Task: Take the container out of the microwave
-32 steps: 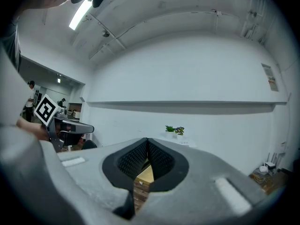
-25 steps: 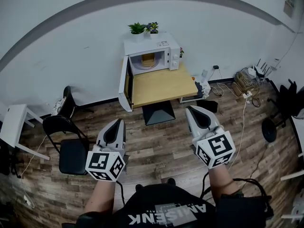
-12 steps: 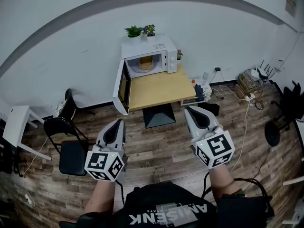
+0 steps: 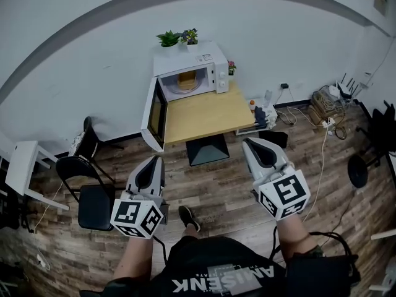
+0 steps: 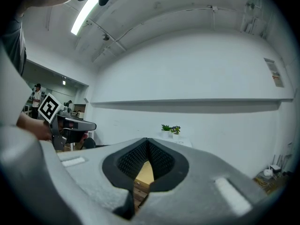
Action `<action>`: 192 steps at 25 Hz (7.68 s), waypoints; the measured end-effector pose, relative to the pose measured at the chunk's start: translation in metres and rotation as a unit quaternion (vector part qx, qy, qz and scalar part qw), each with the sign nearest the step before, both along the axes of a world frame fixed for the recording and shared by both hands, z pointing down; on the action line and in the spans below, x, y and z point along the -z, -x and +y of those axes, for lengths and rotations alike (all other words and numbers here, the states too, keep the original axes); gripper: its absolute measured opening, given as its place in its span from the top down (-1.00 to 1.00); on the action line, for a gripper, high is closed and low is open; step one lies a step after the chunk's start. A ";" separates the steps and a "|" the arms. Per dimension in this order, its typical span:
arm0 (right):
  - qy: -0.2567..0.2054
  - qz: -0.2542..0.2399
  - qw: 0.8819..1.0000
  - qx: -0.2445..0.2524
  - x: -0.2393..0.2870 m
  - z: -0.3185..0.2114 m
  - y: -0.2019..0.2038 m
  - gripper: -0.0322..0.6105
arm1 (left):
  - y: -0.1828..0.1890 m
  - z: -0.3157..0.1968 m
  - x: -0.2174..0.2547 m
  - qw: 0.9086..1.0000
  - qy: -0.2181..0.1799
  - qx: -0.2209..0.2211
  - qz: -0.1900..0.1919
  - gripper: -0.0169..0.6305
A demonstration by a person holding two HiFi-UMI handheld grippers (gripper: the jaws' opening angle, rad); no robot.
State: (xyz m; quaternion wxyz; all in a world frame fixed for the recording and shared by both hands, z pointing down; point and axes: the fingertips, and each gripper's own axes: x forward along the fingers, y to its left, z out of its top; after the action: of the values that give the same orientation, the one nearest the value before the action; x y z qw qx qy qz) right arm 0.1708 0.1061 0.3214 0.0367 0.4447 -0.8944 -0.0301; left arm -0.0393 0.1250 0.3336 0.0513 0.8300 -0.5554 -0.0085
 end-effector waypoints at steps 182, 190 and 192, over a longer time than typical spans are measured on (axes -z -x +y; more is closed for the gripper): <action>0.066 0.175 0.973 0.134 -0.032 -0.391 0.155 0.81 | 0.130 -0.360 -0.007 0.999 0.035 0.014 0.021 0.78; 0.061 0.175 0.973 0.135 -0.024 -0.405 0.150 0.81 | 0.135 -0.371 -0.001 0.998 0.035 0.044 0.001 0.88; 0.061 0.169 0.974 0.135 -0.023 -0.410 0.149 0.81 | 0.136 -0.374 0.000 0.998 0.037 0.047 0.008 0.91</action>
State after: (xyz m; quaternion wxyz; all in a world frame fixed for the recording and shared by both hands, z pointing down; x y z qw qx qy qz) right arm 0.0217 -0.3042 0.3448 0.2104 0.3053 -0.9271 -0.0551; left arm -0.1753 -0.2493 0.3332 0.0865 0.8003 -0.5934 0.0030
